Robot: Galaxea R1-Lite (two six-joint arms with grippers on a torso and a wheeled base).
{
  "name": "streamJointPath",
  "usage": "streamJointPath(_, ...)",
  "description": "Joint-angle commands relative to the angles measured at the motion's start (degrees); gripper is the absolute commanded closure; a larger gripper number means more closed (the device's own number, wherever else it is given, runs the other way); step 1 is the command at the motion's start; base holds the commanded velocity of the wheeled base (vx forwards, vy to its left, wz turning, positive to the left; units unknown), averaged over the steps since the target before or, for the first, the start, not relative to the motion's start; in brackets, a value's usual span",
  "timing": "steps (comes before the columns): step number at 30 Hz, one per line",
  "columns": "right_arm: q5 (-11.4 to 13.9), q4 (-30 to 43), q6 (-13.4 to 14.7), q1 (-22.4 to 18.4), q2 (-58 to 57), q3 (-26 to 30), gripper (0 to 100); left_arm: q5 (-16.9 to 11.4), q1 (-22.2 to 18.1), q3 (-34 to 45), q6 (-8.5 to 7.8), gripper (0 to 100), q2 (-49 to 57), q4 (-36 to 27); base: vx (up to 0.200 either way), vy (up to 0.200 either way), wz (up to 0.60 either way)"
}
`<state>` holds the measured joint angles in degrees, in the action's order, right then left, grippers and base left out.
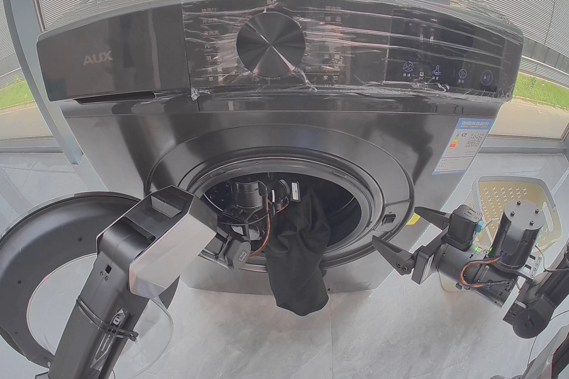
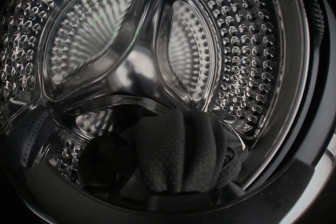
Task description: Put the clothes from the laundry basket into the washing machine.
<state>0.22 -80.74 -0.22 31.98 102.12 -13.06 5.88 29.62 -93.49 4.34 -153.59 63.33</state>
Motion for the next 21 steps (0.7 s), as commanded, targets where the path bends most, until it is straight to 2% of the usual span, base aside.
streamJointPath(1,0.0,0.0,0.0,0.1,0.2,0.0,0,2.9,-1.6,-8.3,-0.21,100,-2.7,-2.9,0.000,0.000,0.00)
streamJointPath(3,0.0,0.0,0.0,0.1,0.2,0.0,0,3.6,-1.8,-11.5,-0.30,100,-3.4,-3.8,0.000,0.000,0.00)
streamJointPath(7,0.0,0.1,0.0,0.0,0.2,0.0,0,3.9,-1.8,-12.4,-0.38,100,-3.6,-4.3,0.000,0.000,0.00)
streamJointPath(18,0.0,0.2,0.0,0.1,0.2,0.0,0,4.3,-1.4,-11.0,-0.74,100,-4.2,-3.7,0.000,0.000,0.00)
streamJointPath(19,0.0,0.3,0.0,0.1,0.2,0.0,0,4.3,-1.4,-10.5,-0.74,0,-4.0,-3.7,0.000,0.000,0.00)
streamJointPath(21,0.0,0.4,0.0,0.1,0.2,0.0,0,4.2,-1.3,-8.2,-0.82,0,-3.3,-3.6,0.000,0.000,0.00)
